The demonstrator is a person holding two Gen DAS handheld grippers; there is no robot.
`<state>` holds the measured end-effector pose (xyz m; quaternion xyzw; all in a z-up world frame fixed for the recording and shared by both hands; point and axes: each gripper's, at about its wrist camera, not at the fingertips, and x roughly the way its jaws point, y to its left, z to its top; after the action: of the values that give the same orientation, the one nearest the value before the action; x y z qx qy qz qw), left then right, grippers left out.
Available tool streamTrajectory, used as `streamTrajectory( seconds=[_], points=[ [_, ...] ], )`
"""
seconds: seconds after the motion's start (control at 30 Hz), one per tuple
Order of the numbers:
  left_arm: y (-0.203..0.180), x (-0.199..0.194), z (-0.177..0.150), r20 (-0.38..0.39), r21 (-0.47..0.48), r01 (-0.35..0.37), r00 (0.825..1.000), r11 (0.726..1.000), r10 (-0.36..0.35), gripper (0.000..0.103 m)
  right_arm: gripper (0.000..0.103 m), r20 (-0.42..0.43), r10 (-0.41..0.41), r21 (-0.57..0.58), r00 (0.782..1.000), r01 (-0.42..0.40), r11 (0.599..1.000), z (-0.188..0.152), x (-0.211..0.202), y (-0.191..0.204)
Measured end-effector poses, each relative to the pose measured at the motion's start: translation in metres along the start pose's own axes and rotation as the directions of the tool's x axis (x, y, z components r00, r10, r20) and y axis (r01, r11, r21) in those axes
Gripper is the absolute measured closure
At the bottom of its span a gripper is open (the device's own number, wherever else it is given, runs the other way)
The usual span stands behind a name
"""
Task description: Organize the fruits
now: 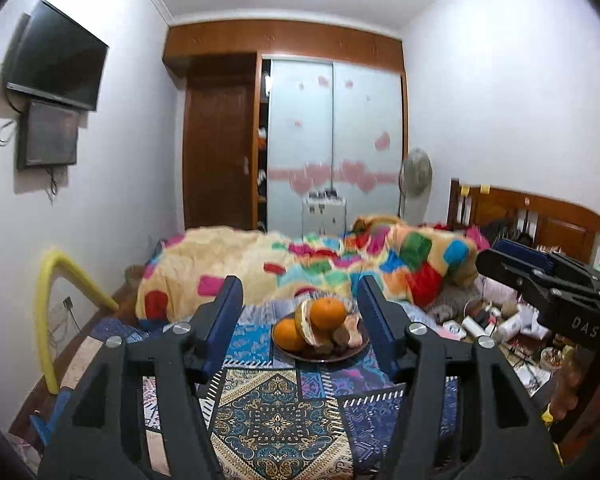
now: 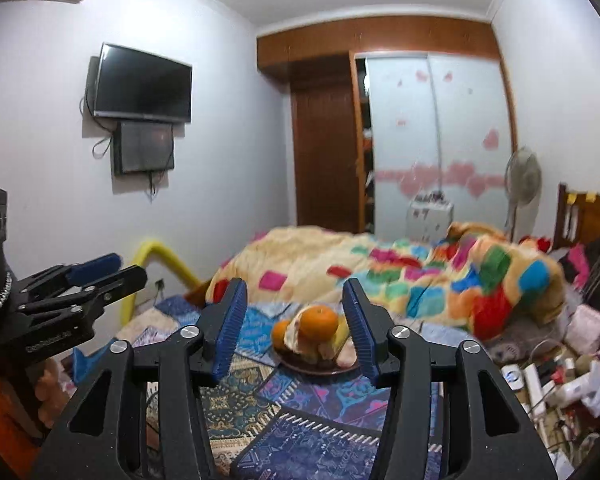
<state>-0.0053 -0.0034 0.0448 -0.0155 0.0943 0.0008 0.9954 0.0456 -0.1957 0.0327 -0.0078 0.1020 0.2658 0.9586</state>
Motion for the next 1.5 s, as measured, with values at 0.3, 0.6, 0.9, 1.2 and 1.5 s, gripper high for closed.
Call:
streamTrajectory(
  seconds=[0.3,0.6,0.9,1.2,1.5],
  points=[
    [-0.001,-0.037,-0.007,0.055,-0.009,0.007,0.998,1.000,-0.006,0.010,0.011,0.098,-0.057,-0.009,0.994,0.058,0.998,-0.005,-0.032,0.018],
    [-0.007,-0.048,-0.015,0.061,0.008,-0.003,0.998,1.000,0.003,0.000,0.000,0.110,-0.116,0.009,0.987,0.115,0.993,-0.013,-0.043,0.018],
    [-0.009,-0.047,-0.017,0.056,0.011,-0.004,0.998,1.000,0.004,0.000,0.000,0.111,-0.113,0.001,0.987,0.113,0.994,-0.017,-0.049,0.021],
    [-0.008,-0.044,-0.019,0.051,-0.003,0.001,0.999,1.000,-0.001,0.000,0.000,0.119,-0.120,-0.024,0.986,0.123,0.992,-0.017,-0.051,0.028],
    [-0.007,-0.043,-0.019,0.050,-0.002,0.003,0.999,1.000,-0.003,0.000,0.000,0.117,-0.116,-0.010,0.986,0.118,0.993,-0.017,-0.051,0.029]
  ],
)
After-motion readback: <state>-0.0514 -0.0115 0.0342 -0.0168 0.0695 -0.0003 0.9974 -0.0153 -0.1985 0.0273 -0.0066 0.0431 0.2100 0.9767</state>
